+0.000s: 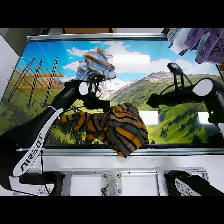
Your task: Fold the clothes and pants, and hang the long-sleeved shirts on hangers.
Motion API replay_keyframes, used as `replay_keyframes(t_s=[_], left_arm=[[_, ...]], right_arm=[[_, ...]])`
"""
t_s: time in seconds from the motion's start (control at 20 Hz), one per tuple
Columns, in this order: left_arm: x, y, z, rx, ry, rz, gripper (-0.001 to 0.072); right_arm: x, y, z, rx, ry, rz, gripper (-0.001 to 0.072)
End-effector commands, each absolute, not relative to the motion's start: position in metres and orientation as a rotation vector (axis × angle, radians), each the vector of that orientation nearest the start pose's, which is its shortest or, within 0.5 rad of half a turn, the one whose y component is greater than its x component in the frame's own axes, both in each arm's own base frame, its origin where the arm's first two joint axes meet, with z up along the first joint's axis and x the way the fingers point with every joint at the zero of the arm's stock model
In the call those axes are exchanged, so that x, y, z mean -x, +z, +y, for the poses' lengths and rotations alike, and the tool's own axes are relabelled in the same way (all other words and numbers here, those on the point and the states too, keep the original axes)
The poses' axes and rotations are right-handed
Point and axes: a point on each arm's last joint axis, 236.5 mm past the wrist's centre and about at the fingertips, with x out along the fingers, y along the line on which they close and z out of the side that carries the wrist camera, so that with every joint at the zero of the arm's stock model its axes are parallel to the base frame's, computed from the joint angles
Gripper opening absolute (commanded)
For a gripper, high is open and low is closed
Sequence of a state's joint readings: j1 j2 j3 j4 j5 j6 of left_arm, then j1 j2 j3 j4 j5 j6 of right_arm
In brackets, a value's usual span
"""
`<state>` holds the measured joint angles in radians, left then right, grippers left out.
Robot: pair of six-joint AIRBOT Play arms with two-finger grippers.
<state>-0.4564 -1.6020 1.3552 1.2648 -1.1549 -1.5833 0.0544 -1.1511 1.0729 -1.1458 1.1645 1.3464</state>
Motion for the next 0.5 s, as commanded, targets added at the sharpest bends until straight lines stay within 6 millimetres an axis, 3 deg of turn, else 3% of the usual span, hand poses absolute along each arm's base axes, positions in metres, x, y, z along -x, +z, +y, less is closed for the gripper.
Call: replay_keyframes(t_s=[0.0,0.1,0.2,0.45], left_arm=[[-0.334,-0.077,-0.238,-0.028,-0.644,1.596,0.0675],[-0.333,-0.081,-0.241,0.055,-0.689,1.599,0.0675],[-0.334,-0.087,-0.241,0.116,-0.685,1.591,0.0675],[-0.326,-0.094,-0.239,0.108,-0.695,1.612,0.0674]], right_arm=[[-0.309,-0.019,0.100,-0.136,0.436,1.358,0.0678],[-0.288,-0.047,0.106,-0.142,0.494,1.429,0.0678],[-0.281,-0.068,0.114,-0.181,0.530,1.469,0.0678],[-0.299,-0.095,0.138,-0.343,0.543,1.466,0.0674]])
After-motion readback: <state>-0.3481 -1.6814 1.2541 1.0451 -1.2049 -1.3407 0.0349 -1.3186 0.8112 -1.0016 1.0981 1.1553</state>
